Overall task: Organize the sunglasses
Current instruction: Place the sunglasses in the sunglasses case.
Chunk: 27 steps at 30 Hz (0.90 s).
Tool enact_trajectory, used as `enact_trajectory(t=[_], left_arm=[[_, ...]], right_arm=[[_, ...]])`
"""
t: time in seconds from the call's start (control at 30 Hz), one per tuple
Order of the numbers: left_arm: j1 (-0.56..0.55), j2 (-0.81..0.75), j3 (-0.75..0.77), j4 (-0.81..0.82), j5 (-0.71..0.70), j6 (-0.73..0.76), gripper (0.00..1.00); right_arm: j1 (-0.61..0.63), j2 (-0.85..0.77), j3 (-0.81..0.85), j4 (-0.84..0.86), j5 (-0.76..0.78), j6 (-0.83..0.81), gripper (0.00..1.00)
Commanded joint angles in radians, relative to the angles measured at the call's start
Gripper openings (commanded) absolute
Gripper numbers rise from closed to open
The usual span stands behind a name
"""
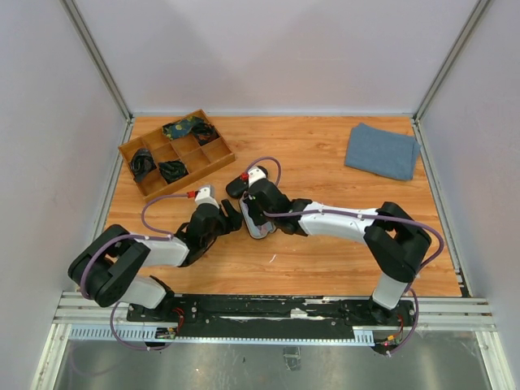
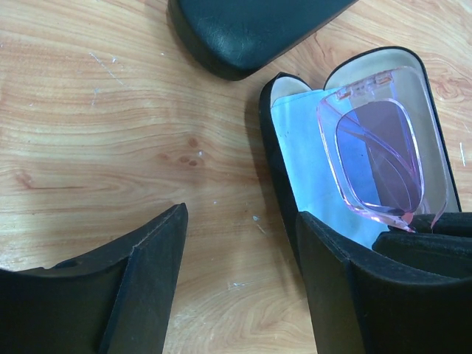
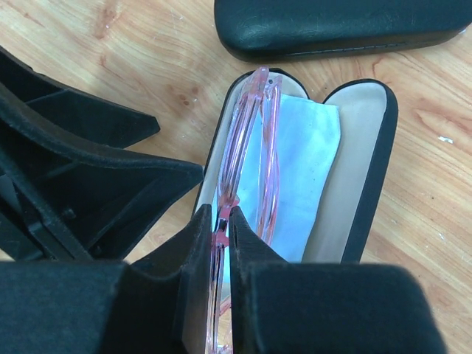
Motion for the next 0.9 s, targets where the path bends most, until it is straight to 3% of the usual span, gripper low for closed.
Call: enact_trajectory(t=[0.0, 0.87], left_arm=[[0.007, 0.026, 0.017, -0.088, 0.027, 0.017, 0.67], [0.008, 0.073, 0.025, -0.092, 0.087, 0.025, 0.64]], right_arm=[[-0.023, 0.015, 0.040, 0.036, 0.009, 0.044, 0.01], [-0.047, 0.075, 0.053, 0.034, 0.015, 0.178, 0.01]])
